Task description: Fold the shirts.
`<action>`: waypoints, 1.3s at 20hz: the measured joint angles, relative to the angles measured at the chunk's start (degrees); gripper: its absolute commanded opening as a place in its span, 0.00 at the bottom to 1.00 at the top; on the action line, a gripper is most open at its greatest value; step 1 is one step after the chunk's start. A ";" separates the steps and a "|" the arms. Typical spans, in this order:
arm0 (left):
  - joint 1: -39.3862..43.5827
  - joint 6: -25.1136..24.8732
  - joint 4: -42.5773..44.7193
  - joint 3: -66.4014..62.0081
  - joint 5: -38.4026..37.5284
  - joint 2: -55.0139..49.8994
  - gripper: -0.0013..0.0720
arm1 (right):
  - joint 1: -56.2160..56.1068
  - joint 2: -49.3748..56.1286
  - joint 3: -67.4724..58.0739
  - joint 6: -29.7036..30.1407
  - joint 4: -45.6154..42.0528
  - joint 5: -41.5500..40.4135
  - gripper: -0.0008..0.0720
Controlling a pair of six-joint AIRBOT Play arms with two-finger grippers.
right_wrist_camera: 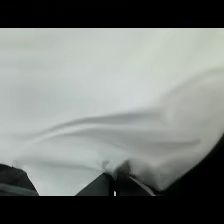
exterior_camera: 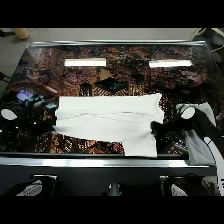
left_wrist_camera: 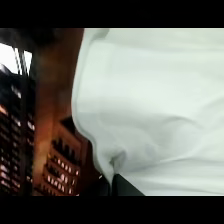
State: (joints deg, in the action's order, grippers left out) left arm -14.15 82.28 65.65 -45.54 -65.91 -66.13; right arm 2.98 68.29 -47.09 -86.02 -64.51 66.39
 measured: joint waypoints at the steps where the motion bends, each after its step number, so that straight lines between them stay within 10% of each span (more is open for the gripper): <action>1: 0.02 0.00 -0.24 -2.62 -0.11 -0.24 0.05 | 0.02 0.28 -3.52 -0.09 -1.22 -0.70 0.04; 10: 0.09 3.10 -8.37 -28.76 1.11 -23.30 0.15 | 0.00 23.17 -31.95 -2.56 -0.22 -9.38 0.05; 11: 0.20 3.63 -9.42 -30.56 1.14 -26.16 0.54 | 0.00 25.70 -33.05 -2.99 0.96 -9.53 0.24; 12: 0.28 4.02 -10.45 -31.85 1.20 -28.41 0.94 | 0.02 27.61 -33.83 -3.06 1.95 -9.81 0.70; 13: 0.35 4.46 -11.76 -32.96 1.16 -30.18 0.99 | 0.13 29.11 -34.45 -3.04 2.86 -9.79 0.95; 14: 0.35 4.52 -12.85 -33.90 1.05 -31.36 0.99 | 0.31 29.94 -35.01 -2.38 3.28 -9.38 0.99; 25: 4.00 0.33 -16.04 -38.73 -3.15 -24.33 0.99 | 4.50 36.46 -37.59 2.01 2.43 6.25 0.96; 26: 5.35 0.20 -16.04 -38.80 -3.17 -23.50 0.99 | 3.87 37.16 -37.68 1.60 3.87 6.56 0.72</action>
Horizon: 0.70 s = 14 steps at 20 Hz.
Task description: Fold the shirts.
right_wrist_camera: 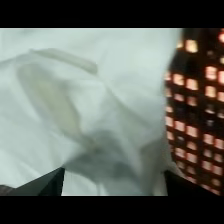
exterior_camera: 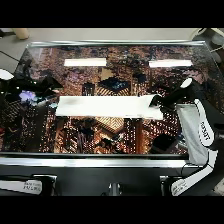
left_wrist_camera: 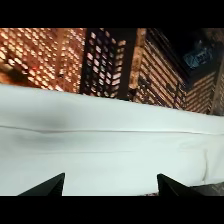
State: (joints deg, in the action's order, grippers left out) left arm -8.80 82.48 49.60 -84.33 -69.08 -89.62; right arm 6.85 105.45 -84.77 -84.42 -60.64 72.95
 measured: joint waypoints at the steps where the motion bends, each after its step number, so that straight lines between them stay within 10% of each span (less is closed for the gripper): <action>1: 1.57 -0.02 -0.04 -0.04 -0.20 0.70 0.99 | -0.74 0.68 0.02 -0.70 0.74 -0.39 0.25; 2: 3.19 -0.04 -0.04 -0.04 -0.31 1.03 0.95 | -1.27 1.29 0.09 -1.22 0.96 -1.07 0.04; 4: 7.02 -0.02 -0.09 -0.04 0.31 1.16 0.11 | -1.99 1.40 -0.24 -2.19 1.44 -1.73 0.04; 14: 34.21 3.19 -15.02 -0.20 20.41 -15.91 0.05 | -2.64 -20.96 -2.56 -3.98 4.31 8.44 0.04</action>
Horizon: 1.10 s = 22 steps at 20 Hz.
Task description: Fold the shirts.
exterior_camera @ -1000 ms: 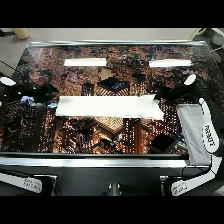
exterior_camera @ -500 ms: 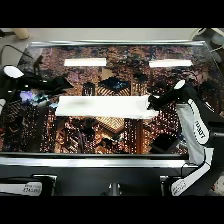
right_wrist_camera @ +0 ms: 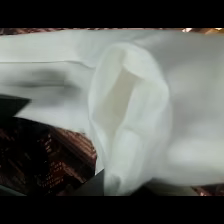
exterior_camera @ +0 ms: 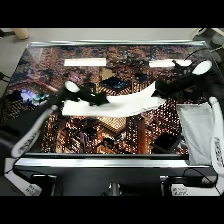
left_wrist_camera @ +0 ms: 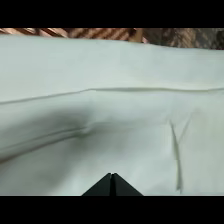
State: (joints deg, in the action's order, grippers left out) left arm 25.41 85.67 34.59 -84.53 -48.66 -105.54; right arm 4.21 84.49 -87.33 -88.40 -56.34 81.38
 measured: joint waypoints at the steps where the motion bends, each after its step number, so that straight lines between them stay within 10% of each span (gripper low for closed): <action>1: 2.60 -1.60 -5.42 -0.04 2.08 -2.01 0.05 | -0.04 -2.49 0.02 -0.35 -0.13 1.16 0.04; 8: 11.65 -12.61 -32.52 -1.53 7.89 -10.69 0.05 | -0.13 -12.26 -0.02 -2.27 -1.44 3.80 0.04; 16: -8.72 -9.27 -10.84 -1.95 6.14 13.81 0.05 | -15.06 2.95 -0.11 -0.90 10.40 -10.80 0.07; 18: -14.10 -8.63 -7.52 -1.97 5.20 22.21 0.05 | -20.35 9.75 -0.42 1.03 17.25 -16.48 0.77; 22: -20.13 -7.82 -2.54 -1.97 1.57 34.53 0.05 | -24.22 19.02 -1.57 4.96 28.17 -21.11 0.90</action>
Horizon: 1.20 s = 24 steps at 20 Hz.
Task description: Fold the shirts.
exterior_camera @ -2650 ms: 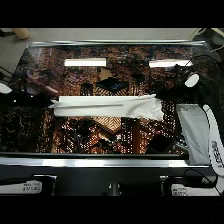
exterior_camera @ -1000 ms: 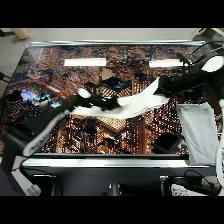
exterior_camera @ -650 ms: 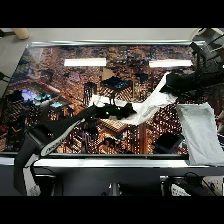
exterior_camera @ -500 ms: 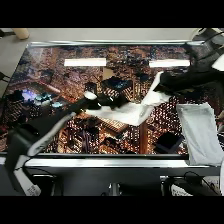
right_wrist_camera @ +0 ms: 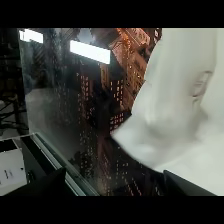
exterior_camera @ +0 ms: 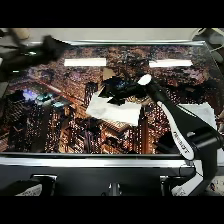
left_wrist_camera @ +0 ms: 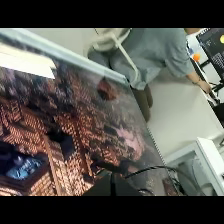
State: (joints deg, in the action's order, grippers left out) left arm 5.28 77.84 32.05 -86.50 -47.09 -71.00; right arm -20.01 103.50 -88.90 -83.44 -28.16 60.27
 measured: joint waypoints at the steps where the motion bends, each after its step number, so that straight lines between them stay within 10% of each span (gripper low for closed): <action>1: -0.81 0.11 2.01 0.00 -1.49 2.34 0.05 | 1.01 0.50 -0.15 0.35 0.35 1.51 0.89; 8: -2.49 3.10 14.21 1.53 -8.11 7.52 0.05 | 17.25 -4.22 3.21 -7.19 -27.91 17.94 0.88; 12: -2.19 3.63 16.02 2.43 -9.11 7.91 0.05 | 19.04 -4.72 13.44 -5.66 -26.08 14.16 0.87; 13: -2.08 3.82 16.24 2.51 -9.18 7.93 0.05 | 18.47 -4.50 15.19 -4.50 -23.78 12.28 0.82; 14: -2.08 4.09 16.31 2.58 -9.20 8.02 0.05 | 17.73 -4.11 16.48 -3.65 -21.99 10.03 0.60; 15: -2.05 4.22 16.41 2.62 -9.31 8.04 0.05 | 17.00 -3.78 17.44 -2.84 -19.78 7.76 0.17; 16: -2.05 4.33 16.65 2.69 -9.38 8.02 0.05 | 16.46 -3.50 17.97 -2.29 -18.08 5.27 0.03; 24: -2.01 4.66 18.56 2.73 -9.49 7.91 0.05 | 30.10 -6.51 -0.17 -1.16 -11.93 13.94 0.04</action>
State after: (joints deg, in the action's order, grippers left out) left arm 3.27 82.50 50.61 -83.77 -56.58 -63.09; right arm 10.09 96.99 -89.08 -84.60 -40.10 74.22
